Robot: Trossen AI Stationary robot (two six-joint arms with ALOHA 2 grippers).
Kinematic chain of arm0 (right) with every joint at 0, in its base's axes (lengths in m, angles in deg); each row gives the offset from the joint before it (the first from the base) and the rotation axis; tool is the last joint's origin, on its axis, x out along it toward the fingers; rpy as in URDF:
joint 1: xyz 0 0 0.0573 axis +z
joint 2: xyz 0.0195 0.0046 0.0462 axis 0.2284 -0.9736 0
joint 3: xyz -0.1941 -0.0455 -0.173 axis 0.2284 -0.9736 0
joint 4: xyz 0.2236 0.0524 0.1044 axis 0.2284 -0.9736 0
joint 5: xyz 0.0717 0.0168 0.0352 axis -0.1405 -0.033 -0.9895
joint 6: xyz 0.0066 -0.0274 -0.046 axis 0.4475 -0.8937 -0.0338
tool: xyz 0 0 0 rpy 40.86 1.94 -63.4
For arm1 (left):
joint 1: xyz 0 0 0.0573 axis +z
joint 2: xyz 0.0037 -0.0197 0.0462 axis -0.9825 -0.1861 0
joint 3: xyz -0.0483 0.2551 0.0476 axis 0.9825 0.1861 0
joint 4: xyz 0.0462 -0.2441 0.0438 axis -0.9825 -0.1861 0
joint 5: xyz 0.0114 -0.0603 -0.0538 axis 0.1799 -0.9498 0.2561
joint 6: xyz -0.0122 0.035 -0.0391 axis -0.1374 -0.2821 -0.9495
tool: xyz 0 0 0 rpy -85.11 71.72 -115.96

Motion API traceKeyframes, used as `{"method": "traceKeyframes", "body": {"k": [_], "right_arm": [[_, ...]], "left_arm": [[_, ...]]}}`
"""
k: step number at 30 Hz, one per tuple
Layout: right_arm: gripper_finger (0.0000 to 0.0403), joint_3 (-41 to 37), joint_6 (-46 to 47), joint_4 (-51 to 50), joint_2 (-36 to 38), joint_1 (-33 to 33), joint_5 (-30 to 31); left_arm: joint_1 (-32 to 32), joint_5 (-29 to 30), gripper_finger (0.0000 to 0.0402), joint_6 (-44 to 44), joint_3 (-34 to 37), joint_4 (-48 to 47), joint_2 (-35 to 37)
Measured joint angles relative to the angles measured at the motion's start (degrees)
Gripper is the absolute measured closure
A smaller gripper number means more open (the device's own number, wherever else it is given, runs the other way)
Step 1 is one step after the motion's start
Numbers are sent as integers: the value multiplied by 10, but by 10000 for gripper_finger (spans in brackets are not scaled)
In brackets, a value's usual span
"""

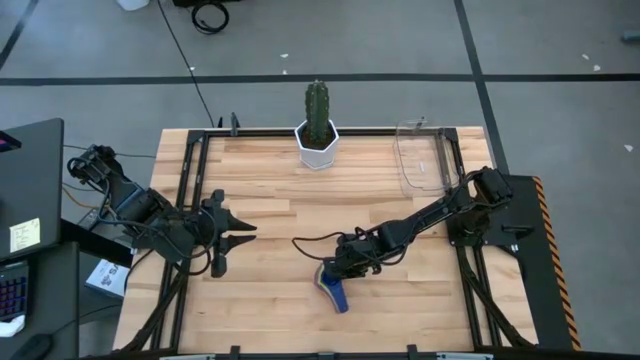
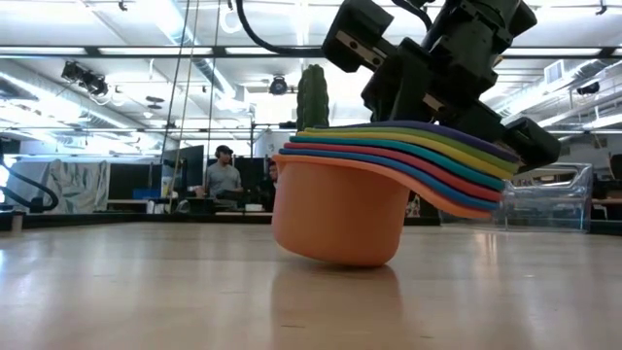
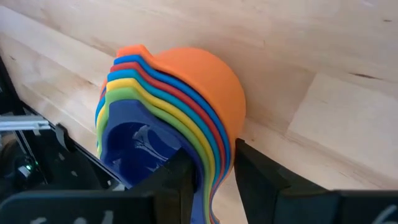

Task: Nest measuring cups in basket
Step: Put the stacked measuring cups into the transparent bin

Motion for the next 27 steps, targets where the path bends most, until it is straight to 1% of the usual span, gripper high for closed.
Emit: {"method": "traceKeyframes", "body": {"k": [18,23,27], "right_arm": [[293,0,-13,1,0,-6,-17],[293,0,-49,13,0,-14,-18],[295,-1,-53,32,-1,-22,-18]], "left_arm": [[0,0,310,0,0,0,0],[0,0,310,0,0,0,0],[0,0,310,0,0,0,0]]}}
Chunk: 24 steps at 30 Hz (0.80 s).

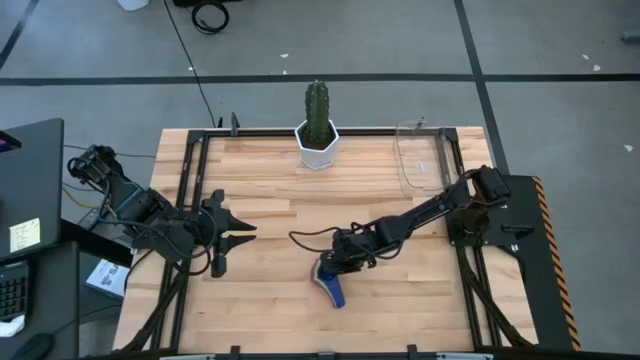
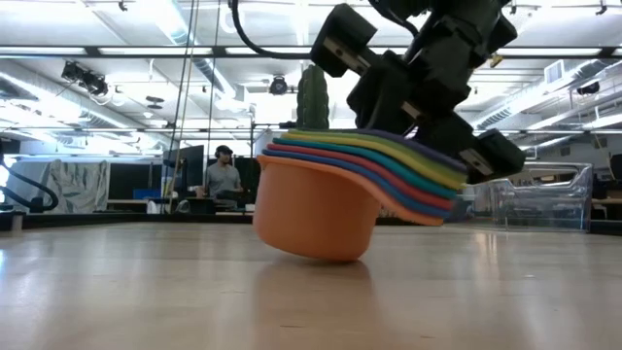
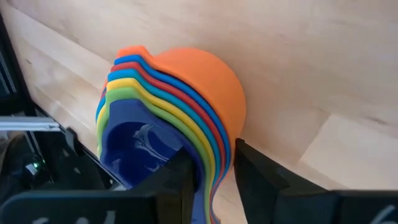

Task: Nest measuring cups in basket
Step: Put the stacked measuring cups into the transparent bin

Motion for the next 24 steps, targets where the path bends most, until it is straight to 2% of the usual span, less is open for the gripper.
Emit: {"method": "traceKeyframes", "body": {"k": [6,24], "right_arm": [[307,0,0,5,0,-5,0],[311,0,-19,8,1,-9,-2]], "left_arm": [[0,0,310,0,0,0,0],[0,0,310,0,0,0,0]]}}
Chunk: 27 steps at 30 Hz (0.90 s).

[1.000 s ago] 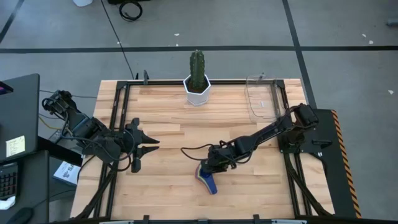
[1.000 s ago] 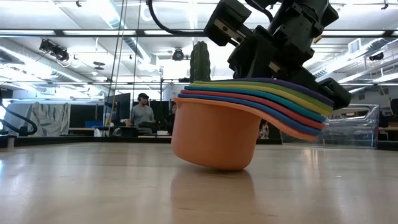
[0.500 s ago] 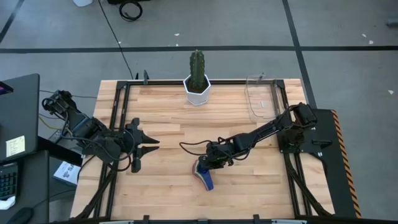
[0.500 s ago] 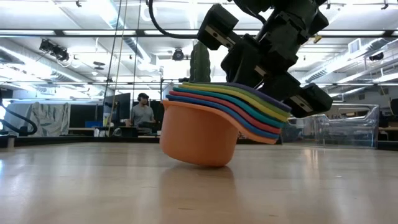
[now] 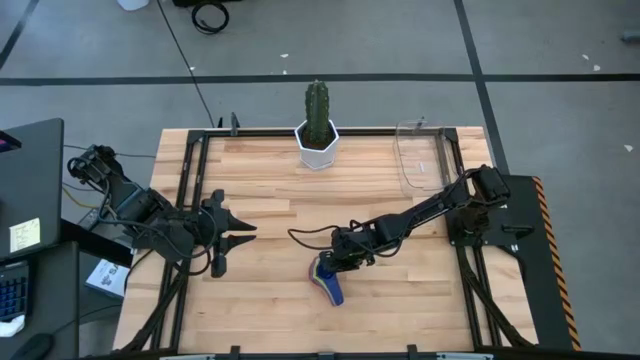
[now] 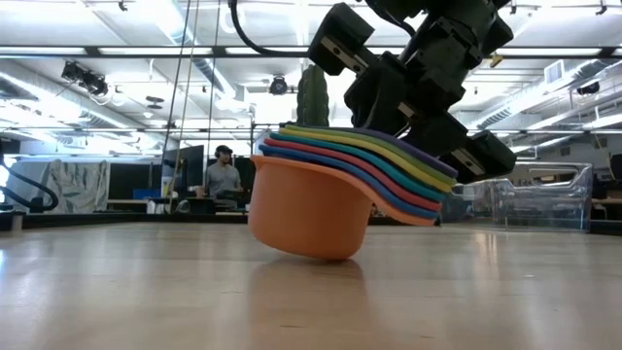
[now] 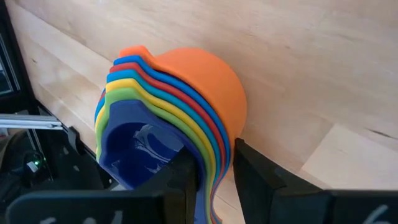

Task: Nest measuring cups in basket
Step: Put the stacked measuring cups into the transparent bin

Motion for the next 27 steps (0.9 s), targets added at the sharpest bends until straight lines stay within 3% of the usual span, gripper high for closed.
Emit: {"method": "traceKeyframes", "body": {"k": [20,27], "right_arm": [[311,1,-41,-2,1,-14,-2],[311,1,-68,2,1,-30,-35]], "left_arm": [[0,0,310,0,0,0,0],[0,0,310,0,0,0,0]]}}
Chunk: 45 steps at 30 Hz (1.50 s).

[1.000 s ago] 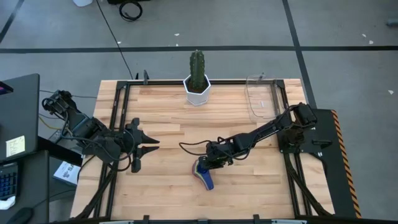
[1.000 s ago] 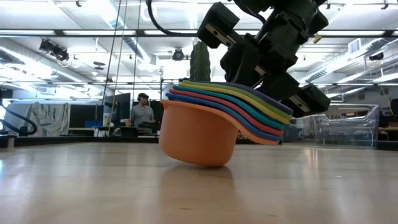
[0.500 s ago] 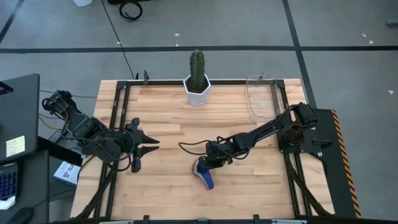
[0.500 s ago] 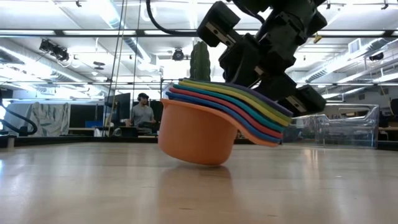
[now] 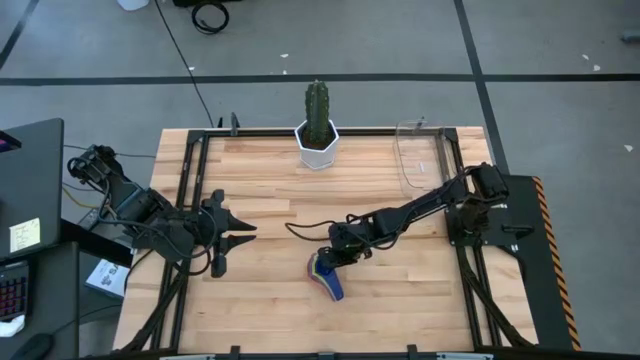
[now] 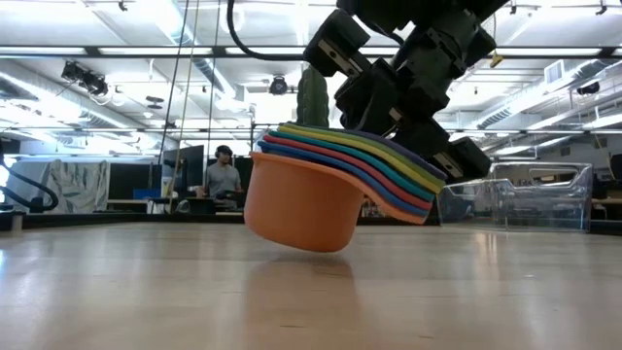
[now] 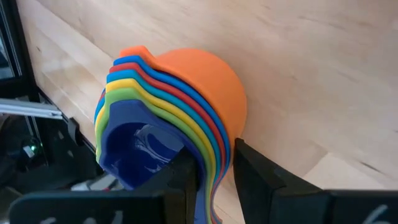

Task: Nest measuring cups in basket
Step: Put the stacked measuring cups into the transparent bin

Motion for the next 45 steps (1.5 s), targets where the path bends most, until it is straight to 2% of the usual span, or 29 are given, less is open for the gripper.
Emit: {"method": "traceKeyframes", "body": {"k": [3,9,22,41,45], "right_arm": [[311,0,-19,0,0,-7,-15],[312,0,-36,1,0,-15,-6],[312,0,47,1,1,-6,67],[312,0,49,1,1,-5,84],[313,0,27,1,1,-5,83]], "left_arm": [[0,0,310,0,0,0,0],[0,0,310,0,0,0,0],[0,0,310,0,0,0,0],[0,-1,310,-6,0,-9,-1],[0,-32,310,-35,0,-36,-1]]}}
